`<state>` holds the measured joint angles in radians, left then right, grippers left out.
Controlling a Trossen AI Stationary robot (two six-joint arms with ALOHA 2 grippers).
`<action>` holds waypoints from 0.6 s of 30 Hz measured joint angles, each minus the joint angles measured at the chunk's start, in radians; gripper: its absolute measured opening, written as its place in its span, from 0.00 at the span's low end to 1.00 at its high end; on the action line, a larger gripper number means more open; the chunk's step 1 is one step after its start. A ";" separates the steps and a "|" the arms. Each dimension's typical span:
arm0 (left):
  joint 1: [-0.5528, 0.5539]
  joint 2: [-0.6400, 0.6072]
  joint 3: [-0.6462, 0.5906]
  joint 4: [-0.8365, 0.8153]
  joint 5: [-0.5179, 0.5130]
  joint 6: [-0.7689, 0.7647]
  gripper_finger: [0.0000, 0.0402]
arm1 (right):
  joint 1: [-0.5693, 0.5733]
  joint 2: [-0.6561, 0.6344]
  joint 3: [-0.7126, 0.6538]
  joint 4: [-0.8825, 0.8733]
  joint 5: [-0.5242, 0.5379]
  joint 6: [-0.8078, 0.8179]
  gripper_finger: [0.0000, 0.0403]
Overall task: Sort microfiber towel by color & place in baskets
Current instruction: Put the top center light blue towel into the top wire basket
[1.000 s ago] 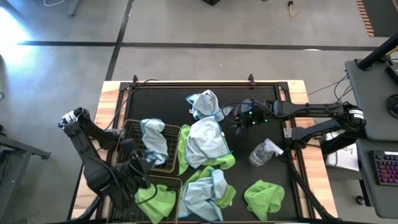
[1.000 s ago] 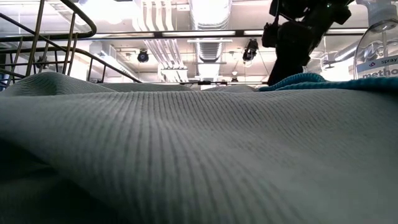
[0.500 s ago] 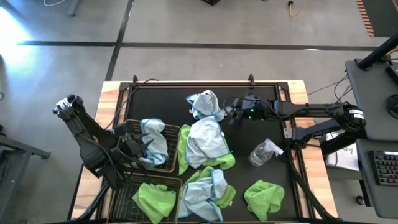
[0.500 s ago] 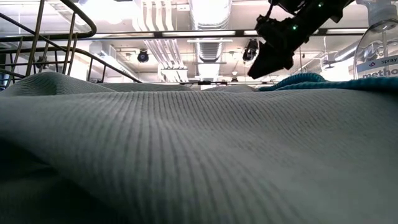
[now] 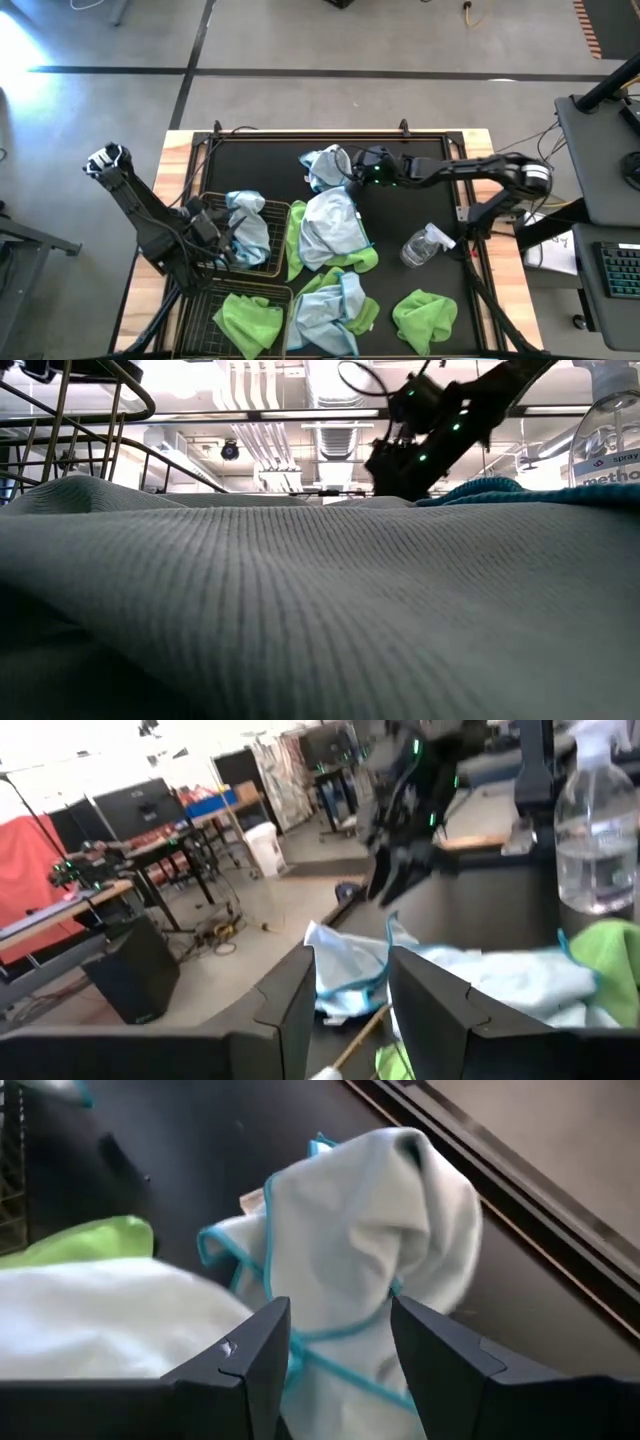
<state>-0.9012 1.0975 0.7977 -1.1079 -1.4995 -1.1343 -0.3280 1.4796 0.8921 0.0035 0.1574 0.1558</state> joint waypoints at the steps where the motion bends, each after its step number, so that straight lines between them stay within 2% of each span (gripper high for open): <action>1: 0.000 0.004 -0.003 0.012 -0.012 0.000 0.28 | -0.001 0.027 0.014 0.024 0.000 -0.001 0.42; 9: 0.000 0.072 -0.011 0.069 -0.054 0.000 0.28 | -0.003 0.199 0.202 -0.004 -0.010 -0.076 0.42; 18: 0.000 0.210 -0.028 0.082 -0.042 -0.039 0.28 | -0.010 0.272 0.390 -0.233 0.000 -0.215 0.42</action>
<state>-0.9012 1.3080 0.7696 -1.0257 -1.5414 -1.1734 -0.3378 1.7513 1.2823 -0.2293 0.1571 -0.0595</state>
